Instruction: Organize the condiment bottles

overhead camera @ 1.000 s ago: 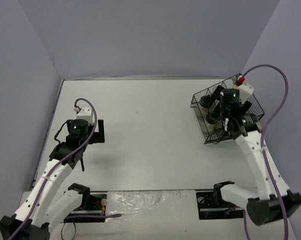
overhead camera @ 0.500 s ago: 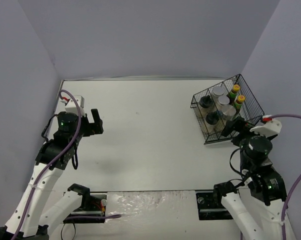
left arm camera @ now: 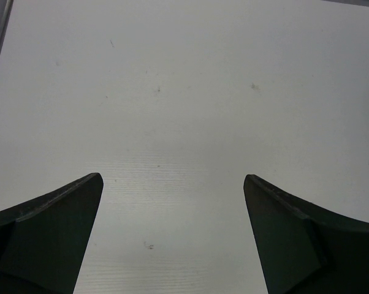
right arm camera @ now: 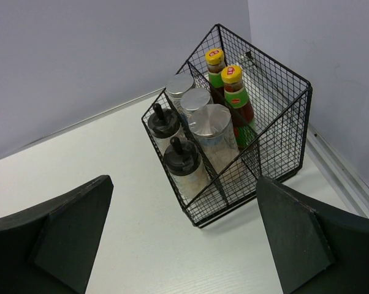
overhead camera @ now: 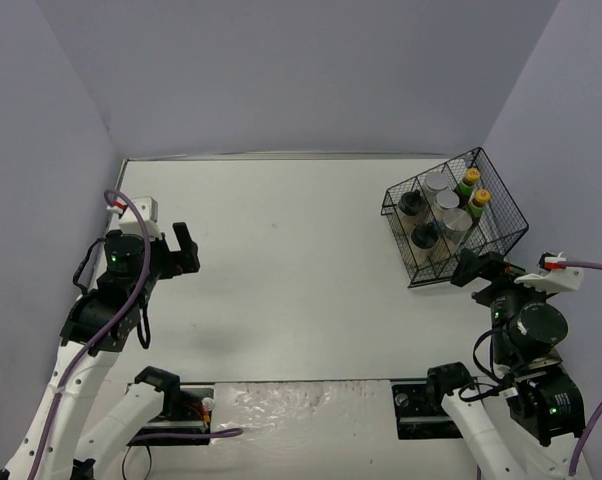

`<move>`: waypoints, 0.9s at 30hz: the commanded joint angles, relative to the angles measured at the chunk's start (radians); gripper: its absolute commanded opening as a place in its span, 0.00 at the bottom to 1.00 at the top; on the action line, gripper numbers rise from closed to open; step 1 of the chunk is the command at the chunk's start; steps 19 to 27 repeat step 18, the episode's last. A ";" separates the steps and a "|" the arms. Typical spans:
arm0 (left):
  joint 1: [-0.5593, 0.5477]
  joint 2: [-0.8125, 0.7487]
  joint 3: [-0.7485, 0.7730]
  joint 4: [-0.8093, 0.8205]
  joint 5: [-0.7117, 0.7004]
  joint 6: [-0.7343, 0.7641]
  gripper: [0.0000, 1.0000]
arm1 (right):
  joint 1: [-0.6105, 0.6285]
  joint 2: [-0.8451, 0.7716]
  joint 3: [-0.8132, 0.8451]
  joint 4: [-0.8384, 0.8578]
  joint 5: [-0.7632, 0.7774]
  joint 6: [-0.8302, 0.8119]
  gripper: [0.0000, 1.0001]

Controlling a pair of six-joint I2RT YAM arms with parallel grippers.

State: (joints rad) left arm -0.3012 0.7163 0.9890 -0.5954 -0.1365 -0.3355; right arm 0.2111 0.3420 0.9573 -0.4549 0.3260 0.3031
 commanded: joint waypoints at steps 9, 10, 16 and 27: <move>-0.003 0.037 0.053 0.030 -0.034 -0.028 0.97 | 0.005 -0.014 0.031 0.056 -0.025 -0.053 1.00; -0.003 0.037 0.053 0.031 -0.035 -0.025 0.97 | 0.005 -0.017 0.030 0.056 -0.025 -0.055 1.00; -0.003 0.041 0.039 0.052 -0.019 -0.055 0.97 | 0.006 -0.011 0.028 0.060 -0.027 -0.061 1.00; -0.003 0.046 0.042 0.057 -0.015 -0.059 0.97 | 0.007 -0.011 0.024 0.062 -0.024 -0.061 1.00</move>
